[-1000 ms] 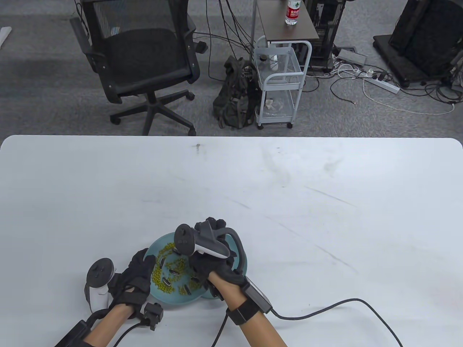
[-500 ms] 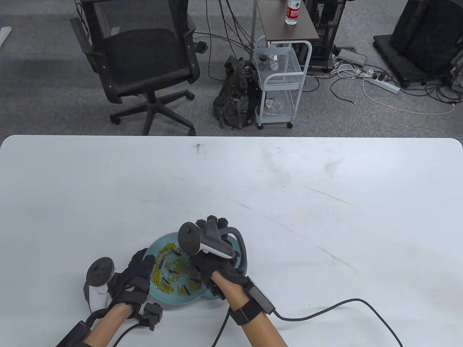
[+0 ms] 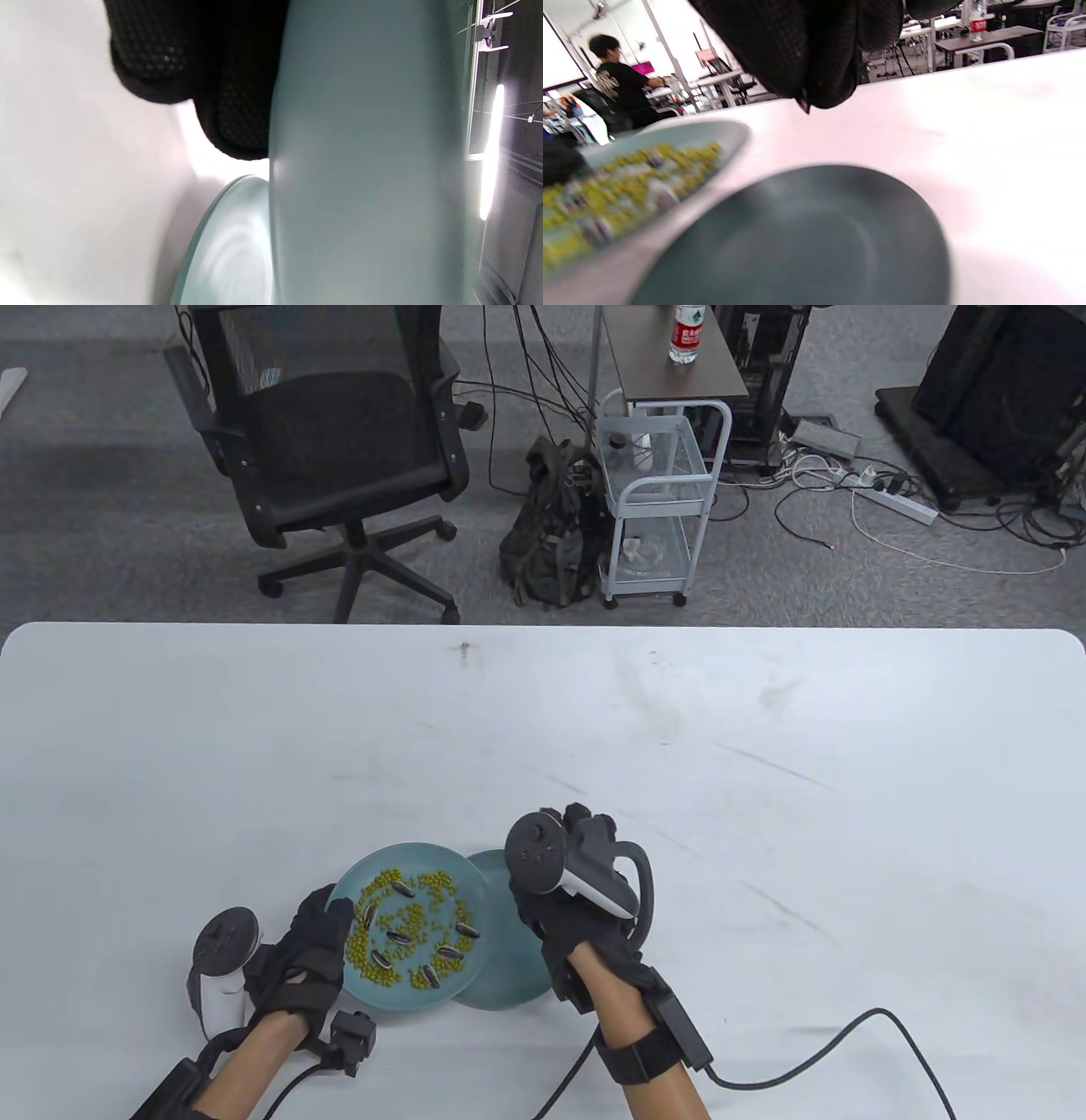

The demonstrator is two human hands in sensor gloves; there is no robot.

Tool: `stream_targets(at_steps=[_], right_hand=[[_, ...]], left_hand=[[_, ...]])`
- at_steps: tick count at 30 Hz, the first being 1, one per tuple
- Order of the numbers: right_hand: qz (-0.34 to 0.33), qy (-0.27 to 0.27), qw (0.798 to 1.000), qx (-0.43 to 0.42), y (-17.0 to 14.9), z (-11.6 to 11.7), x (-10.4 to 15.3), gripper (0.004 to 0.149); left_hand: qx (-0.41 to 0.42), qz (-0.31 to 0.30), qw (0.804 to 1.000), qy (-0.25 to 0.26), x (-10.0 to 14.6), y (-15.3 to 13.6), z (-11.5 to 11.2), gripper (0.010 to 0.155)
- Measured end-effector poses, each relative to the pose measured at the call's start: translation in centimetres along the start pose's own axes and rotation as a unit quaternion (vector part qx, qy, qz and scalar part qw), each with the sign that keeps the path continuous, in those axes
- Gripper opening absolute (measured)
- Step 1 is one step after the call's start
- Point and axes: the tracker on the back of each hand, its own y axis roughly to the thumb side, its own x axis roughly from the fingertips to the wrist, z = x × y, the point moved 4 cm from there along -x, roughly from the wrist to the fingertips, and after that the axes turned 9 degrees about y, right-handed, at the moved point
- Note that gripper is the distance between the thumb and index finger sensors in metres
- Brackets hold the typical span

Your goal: Pick sunflower seeds with hand pinch into plate

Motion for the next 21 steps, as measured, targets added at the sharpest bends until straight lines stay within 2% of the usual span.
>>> stream_targets(at_steps=[4, 7, 10, 14, 21], right_hand=[[-0.006, 0.028, 0.999, -0.026, -2.8, 3.9, -0.9, 0.034], [-0.003, 0.049, 0.998, -0.031, -3.5, 5.2, -1.6, 0.034], [-0.008, 0.033, 0.999, -0.013, -3.3, 5.7, -2.0, 0.034], [-0.014, 0.048, 0.999, 0.017, -2.6, 6.6, -2.4, 0.034], [-0.009, 0.060, 0.998, 0.012, -2.7, 7.1, -2.8, 0.034]], left_hand=[[0.006, 0.001, 1.000, 0.005, -0.1, 0.0, 0.3, 0.046], [0.008, 0.000, 1.000, 0.006, -0.1, 0.1, 0.4, 0.046], [0.009, -0.002, 1.000, 0.005, -0.2, 0.1, 0.3, 0.046], [0.020, -0.004, 1.000, -0.013, -0.3, 0.0, 0.0, 0.046], [0.023, -0.008, 1.000, -0.018, -0.3, 0.0, -0.1, 0.046]])
